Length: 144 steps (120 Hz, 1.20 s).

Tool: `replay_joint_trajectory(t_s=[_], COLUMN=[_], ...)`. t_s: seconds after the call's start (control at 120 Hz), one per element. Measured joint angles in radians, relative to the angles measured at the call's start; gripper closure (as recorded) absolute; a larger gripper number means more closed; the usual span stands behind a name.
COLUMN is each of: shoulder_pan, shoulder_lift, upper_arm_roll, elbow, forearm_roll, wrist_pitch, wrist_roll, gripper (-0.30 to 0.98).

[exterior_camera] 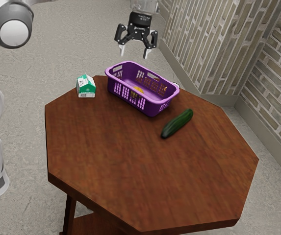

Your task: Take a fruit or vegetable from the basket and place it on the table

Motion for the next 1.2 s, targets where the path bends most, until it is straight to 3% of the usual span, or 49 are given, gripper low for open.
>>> replay_joint_trajectory(t_s=[0.3,0.817,1.2], shoulder_pan=[0.187,0.177,0.180], shoulder_lift=[0.141,0.229,0.195], upper_arm_roll=[0.017,-0.044,-0.036], elbow=[0.013,0.001,-0.155], forearm_roll=[-0.015,-0.009,-0.019], wrist_pitch=[0.073,0.324,0.443], wrist_roll=[0.186,0.618,0.795], gripper=[0.00,0.00,0.00])
